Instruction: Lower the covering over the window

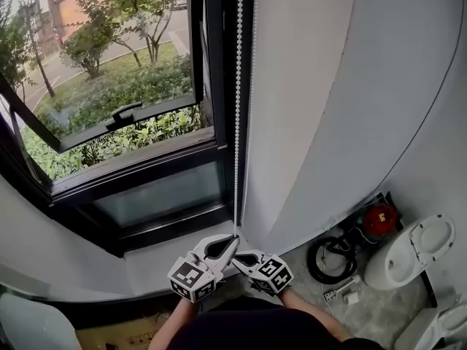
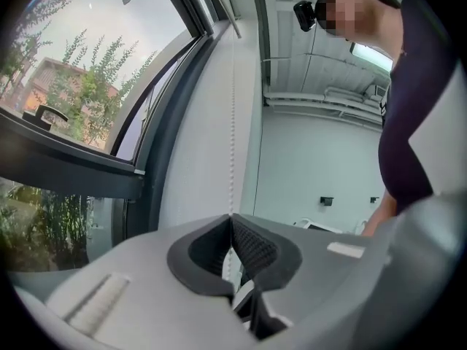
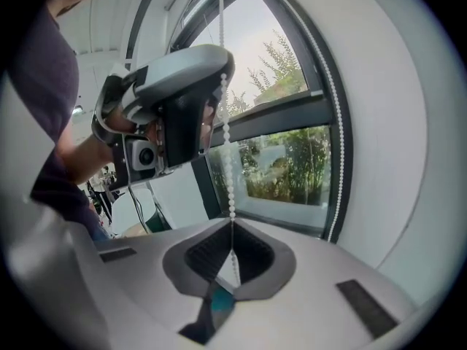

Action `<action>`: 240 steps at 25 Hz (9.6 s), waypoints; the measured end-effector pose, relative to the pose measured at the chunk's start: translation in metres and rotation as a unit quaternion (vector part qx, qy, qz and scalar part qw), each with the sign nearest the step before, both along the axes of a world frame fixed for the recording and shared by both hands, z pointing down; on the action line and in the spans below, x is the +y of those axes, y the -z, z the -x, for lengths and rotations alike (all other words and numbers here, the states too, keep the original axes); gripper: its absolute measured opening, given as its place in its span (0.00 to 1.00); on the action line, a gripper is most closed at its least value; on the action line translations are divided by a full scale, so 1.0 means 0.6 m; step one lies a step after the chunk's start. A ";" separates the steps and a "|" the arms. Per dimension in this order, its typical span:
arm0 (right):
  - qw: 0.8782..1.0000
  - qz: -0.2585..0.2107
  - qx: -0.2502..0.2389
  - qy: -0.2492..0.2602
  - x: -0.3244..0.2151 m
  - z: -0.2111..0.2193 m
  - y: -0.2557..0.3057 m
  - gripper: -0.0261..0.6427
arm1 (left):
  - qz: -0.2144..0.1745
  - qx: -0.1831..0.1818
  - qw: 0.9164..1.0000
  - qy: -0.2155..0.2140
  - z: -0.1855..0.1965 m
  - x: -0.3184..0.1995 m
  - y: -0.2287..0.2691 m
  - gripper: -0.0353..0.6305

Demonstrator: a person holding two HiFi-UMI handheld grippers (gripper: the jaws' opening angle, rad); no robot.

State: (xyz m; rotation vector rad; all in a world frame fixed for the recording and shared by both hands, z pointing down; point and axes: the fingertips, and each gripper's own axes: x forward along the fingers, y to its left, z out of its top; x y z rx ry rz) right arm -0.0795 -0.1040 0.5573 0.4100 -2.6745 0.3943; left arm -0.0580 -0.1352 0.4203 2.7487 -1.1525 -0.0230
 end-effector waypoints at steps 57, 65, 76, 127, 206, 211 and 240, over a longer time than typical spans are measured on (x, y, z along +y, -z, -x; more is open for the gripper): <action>0.969 -0.188 -0.129 -0.099 -0.087 -0.034 0.380 0.19 | 0.158 -0.038 0.986 -0.029 -0.041 0.009 -0.222 0.07; 0.966 -0.189 -0.137 -0.108 -0.098 -0.027 0.400 0.06 | 0.169 -0.029 0.985 -0.019 -0.031 0.007 -0.229 0.07; 0.966 -0.202 -0.102 -0.122 -0.111 -0.025 0.358 0.06 | 0.196 -0.047 0.979 -0.032 -0.032 0.024 -0.264 0.07; 0.993 -0.058 0.038 -0.100 -0.108 -0.026 0.073 0.06 | 0.215 -0.090 0.972 -0.025 -0.015 0.055 -0.301 0.07; 0.993 -0.055 0.022 -0.104 -0.085 -0.039 0.075 0.06 | -0.024 -0.036 0.999 -0.008 -0.038 -0.084 0.140 0.07; 0.993 -0.051 0.044 -0.095 -0.077 -0.037 0.043 0.06 | -0.017 -0.057 0.998 -0.014 -0.038 -0.075 0.107 0.07; 0.987 0.036 0.136 -0.073 -0.032 -0.058 -0.124 0.06 | 0.093 -0.043 0.994 -0.023 -0.047 -0.048 -0.095 0.07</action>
